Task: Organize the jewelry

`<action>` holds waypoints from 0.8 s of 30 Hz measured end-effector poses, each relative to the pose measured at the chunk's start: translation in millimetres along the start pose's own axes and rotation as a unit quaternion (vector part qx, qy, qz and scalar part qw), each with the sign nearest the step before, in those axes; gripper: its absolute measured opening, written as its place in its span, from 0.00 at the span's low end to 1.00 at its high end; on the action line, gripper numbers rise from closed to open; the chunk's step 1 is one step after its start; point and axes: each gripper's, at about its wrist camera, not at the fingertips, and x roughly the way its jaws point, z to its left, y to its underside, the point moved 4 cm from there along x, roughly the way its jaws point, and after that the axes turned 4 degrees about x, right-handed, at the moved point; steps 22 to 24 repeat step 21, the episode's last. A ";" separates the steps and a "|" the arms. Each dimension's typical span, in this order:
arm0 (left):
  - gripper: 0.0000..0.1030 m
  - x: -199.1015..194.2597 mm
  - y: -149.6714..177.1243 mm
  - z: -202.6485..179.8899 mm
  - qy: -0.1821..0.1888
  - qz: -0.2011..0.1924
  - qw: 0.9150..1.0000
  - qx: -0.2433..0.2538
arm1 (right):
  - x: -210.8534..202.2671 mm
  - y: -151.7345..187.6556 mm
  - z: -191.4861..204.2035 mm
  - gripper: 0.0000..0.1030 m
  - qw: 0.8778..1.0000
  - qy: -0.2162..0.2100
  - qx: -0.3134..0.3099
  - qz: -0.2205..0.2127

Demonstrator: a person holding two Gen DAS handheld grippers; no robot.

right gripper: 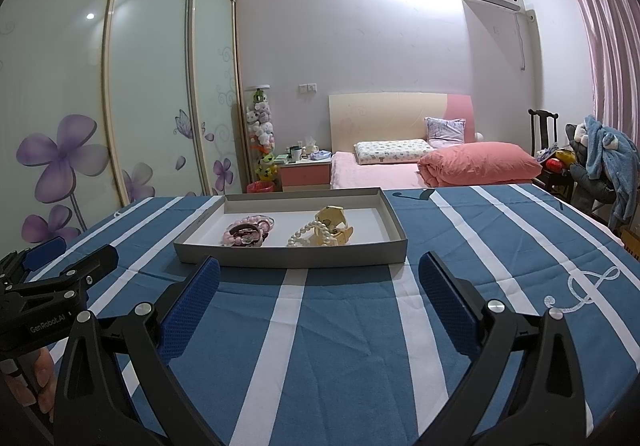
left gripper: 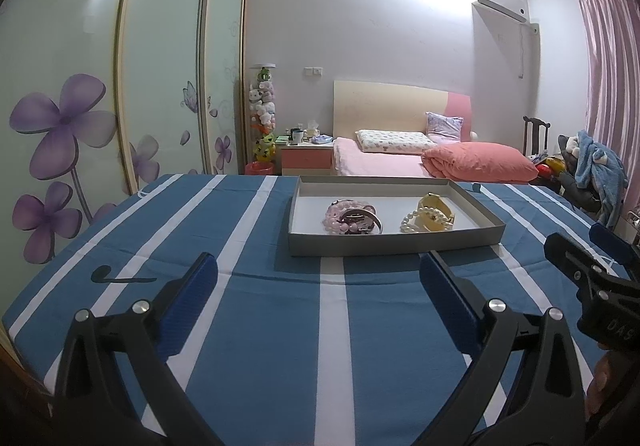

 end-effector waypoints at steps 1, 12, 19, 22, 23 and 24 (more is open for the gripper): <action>0.95 0.0 0.0 0.0 0.000 0.000 1.000 0.000 | 0.0 0.0 0.0 0.96 1.000 0.000 0.000 0.000; 0.95 -0.3 -1.3 -0.2 -0.002 -0.005 1.000 -0.001 | -0.2 -0.4 -0.1 0.96 1.000 0.000 0.000 0.000; 0.95 -1.5 -1.5 2.0 0.001 -0.004 1.000 -0.004 | 0.3 -0.4 -0.2 0.96 1.000 0.000 0.001 0.000; 0.95 -2.2 -1.8 2.1 0.002 -0.005 1.000 -0.004 | 1.0 0.0 0.1 0.96 1.000 0.000 0.001 0.000; 0.95 -2.2 -1.8 2.1 0.002 -0.005 1.000 -0.004 | 1.0 0.0 0.1 0.96 1.000 0.000 0.001 0.000; 0.95 -2.2 -1.8 2.1 0.002 -0.005 1.000 -0.004 | 1.0 0.0 0.1 0.96 1.000 0.000 0.001 0.000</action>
